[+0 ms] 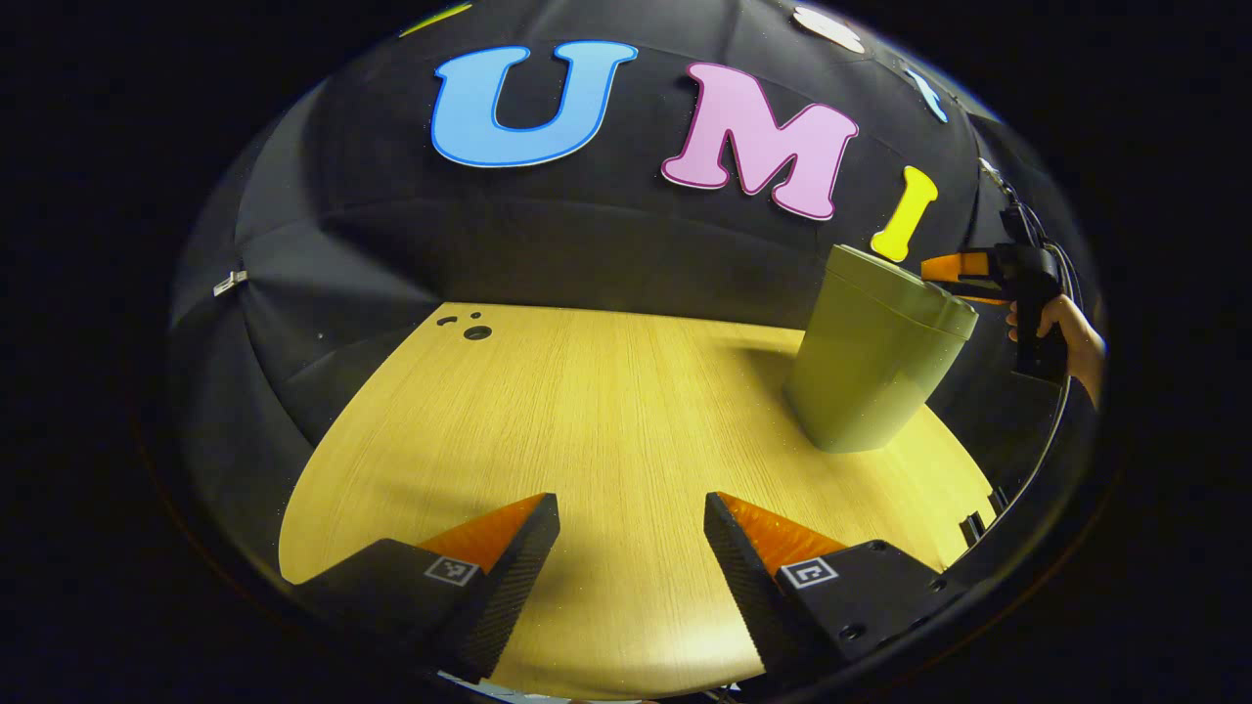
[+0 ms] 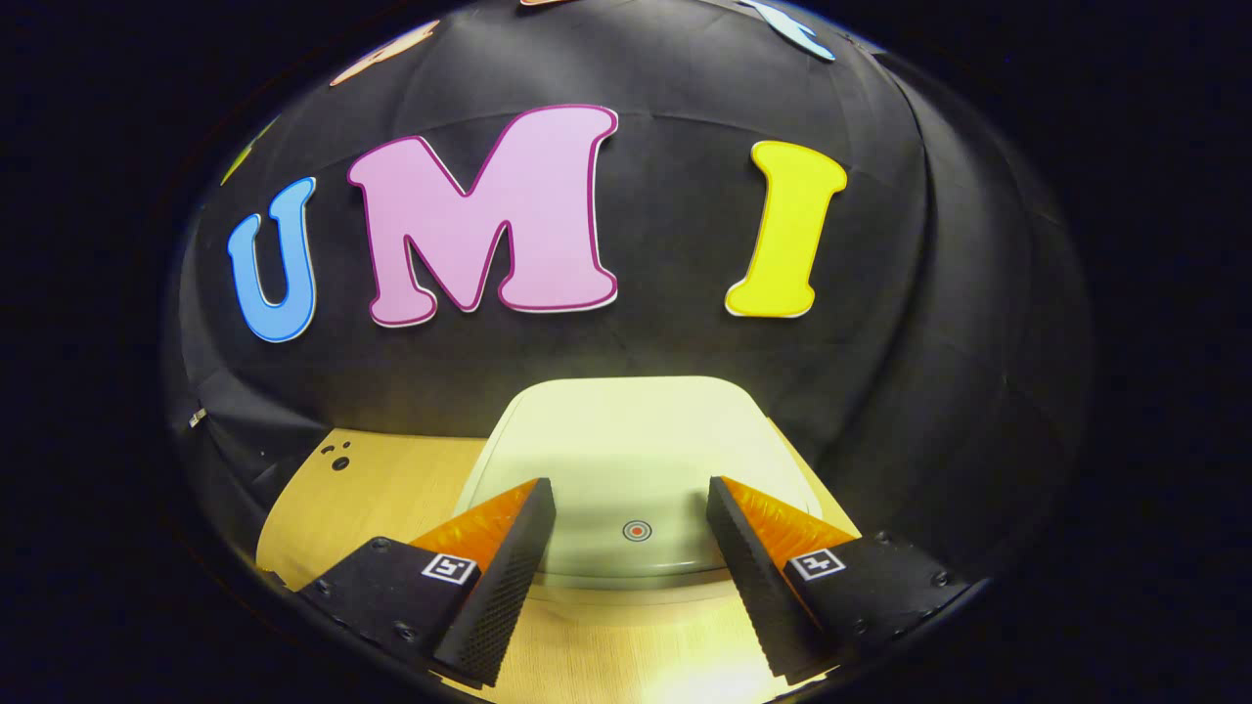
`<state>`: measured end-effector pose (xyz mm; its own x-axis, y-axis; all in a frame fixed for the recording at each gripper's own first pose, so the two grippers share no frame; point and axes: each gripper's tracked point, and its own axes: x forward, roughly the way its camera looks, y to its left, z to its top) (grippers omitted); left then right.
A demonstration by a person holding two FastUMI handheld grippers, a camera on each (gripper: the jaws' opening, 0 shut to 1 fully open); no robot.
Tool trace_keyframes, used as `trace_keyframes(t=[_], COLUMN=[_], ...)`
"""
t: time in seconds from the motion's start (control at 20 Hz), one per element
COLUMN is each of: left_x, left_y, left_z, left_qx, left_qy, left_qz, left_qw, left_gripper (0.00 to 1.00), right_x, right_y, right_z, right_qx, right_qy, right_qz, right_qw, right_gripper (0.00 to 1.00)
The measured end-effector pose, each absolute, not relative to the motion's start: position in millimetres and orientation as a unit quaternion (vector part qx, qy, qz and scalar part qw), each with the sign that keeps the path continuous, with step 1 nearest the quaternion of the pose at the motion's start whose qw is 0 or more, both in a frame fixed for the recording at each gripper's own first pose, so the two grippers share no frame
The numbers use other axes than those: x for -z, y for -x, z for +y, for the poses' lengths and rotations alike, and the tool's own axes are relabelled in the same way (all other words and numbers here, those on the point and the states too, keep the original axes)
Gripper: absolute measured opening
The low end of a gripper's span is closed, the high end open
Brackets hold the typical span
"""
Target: Press the lid of the desktop garbage bin to open it, pick up the crumpled paper on the desktop and throw it into the bin, then pick up the pop can on the desktop and drop it into the bin, and finally close the garbage bin lid.
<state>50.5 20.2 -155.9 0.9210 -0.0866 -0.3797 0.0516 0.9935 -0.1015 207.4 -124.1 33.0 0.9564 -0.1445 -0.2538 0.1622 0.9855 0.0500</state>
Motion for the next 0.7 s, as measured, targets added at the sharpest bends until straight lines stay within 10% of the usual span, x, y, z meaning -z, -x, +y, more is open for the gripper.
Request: trace_keyframes(t=[0.7], left_x=[92], left_y=[-25], left_z=[15], left_qx=[0.018], left_qy=[-0.002], left_qz=[0.114], left_qw=[0.993], left_gripper=[0.96], right_x=[-53], right_y=[-169], right_z=[-110], right_qx=[0.085], right_qy=[-0.04], right_qz=[0.079], right_qw=[0.992], right_gripper=[0.98])
